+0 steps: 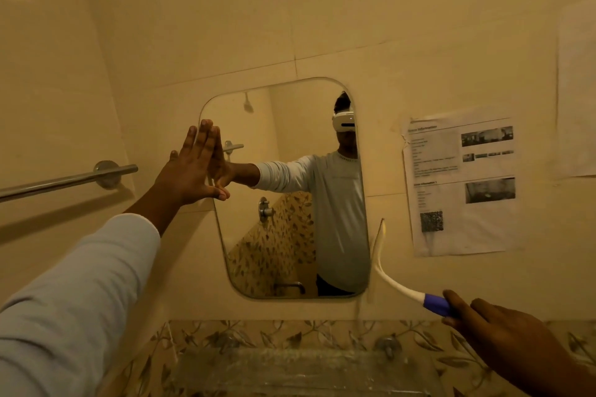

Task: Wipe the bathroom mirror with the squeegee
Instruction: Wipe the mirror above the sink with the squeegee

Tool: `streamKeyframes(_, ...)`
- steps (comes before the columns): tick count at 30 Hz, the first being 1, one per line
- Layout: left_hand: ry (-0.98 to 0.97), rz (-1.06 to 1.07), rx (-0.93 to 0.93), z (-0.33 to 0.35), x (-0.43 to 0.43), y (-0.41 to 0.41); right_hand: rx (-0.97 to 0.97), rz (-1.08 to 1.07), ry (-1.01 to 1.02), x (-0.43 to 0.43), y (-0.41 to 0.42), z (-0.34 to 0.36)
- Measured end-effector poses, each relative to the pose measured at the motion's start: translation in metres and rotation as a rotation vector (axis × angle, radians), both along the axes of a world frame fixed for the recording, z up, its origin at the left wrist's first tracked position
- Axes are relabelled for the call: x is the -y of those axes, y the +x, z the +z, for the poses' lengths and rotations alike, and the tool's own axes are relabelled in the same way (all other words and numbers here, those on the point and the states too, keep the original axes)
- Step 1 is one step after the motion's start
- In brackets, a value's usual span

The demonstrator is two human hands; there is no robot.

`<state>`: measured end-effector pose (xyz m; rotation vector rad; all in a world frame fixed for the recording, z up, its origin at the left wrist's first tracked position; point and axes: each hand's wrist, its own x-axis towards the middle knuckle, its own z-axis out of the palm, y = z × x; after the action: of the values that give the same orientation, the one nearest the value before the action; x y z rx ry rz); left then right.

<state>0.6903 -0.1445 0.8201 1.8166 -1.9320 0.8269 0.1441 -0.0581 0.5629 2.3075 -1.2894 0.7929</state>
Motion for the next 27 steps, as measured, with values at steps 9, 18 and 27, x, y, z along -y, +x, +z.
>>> streamKeyframes(9, 0.071, 0.168, 0.035, 0.001, -0.007, -0.017, 0.638, 0.086, 0.146, -0.038, 0.095, -0.009)
streamKeyframes(18, 0.015, 0.089, -0.179, -0.018, -0.017, -0.035, 1.229, 0.300, 0.397, -0.074, 0.168, 0.005)
streamKeyframes(27, -0.082, -0.327, -1.800, -0.200, -0.140, -0.152, 1.577, 0.317, 0.586, -0.113, 0.192, -0.026)
